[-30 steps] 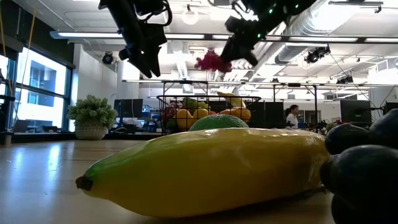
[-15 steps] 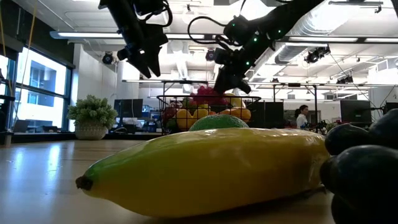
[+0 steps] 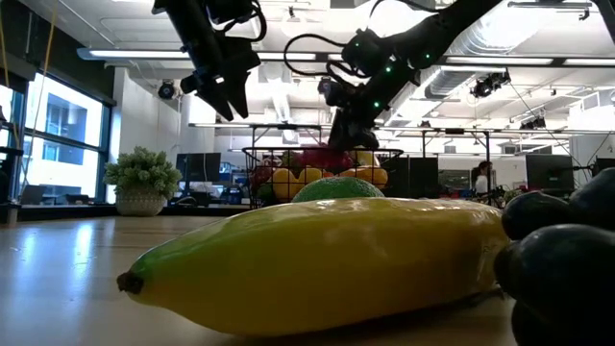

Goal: Build produce basket
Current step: Put the grapes into the wire basket, then put the banana into the wire basket

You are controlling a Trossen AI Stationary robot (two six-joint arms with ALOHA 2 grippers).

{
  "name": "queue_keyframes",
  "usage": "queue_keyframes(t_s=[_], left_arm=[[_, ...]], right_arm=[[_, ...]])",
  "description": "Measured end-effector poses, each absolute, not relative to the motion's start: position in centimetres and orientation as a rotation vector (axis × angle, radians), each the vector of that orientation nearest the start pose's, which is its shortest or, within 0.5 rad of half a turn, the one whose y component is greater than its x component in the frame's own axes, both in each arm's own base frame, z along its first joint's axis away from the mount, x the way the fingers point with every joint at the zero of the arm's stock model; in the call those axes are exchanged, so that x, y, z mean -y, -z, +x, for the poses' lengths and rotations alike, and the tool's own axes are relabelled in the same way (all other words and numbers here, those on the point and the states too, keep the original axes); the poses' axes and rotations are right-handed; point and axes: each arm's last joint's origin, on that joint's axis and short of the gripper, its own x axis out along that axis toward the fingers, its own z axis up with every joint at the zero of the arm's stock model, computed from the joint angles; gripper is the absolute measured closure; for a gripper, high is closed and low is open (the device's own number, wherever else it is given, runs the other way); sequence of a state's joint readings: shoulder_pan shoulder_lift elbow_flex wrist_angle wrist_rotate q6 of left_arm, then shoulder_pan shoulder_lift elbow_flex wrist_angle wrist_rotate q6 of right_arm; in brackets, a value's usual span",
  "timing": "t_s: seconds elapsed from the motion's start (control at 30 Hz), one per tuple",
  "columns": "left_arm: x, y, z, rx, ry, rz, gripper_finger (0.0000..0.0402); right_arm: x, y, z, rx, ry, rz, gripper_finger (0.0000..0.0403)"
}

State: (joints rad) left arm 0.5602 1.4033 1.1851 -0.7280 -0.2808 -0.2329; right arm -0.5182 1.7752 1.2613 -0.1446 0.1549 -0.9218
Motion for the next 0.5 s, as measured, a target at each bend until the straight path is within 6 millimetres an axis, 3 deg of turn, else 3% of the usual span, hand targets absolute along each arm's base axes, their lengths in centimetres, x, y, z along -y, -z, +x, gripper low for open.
queue_keyframes(t_s=[0.2, 0.33, 0.5], left_arm=[[-15.8, -29.2, 23.6, -0.871, -0.884, -0.339, 0.0174], [-15.8, -29.2, 23.6, -0.871, -0.883, -0.340, 0.0174], [-15.8, -29.2, 23.6, -0.871, -0.883, -0.340, 0.0174]], right_arm=[[19.7, -23.3, 33.6, -0.976, 0.358, -0.729, 0.0212], [19.0, -23.5, 33.2, -0.948, 0.281, -0.617, 0.0207], [18.9, -24.2, 32.8, -0.914, 0.311, -0.511, 0.0206]])
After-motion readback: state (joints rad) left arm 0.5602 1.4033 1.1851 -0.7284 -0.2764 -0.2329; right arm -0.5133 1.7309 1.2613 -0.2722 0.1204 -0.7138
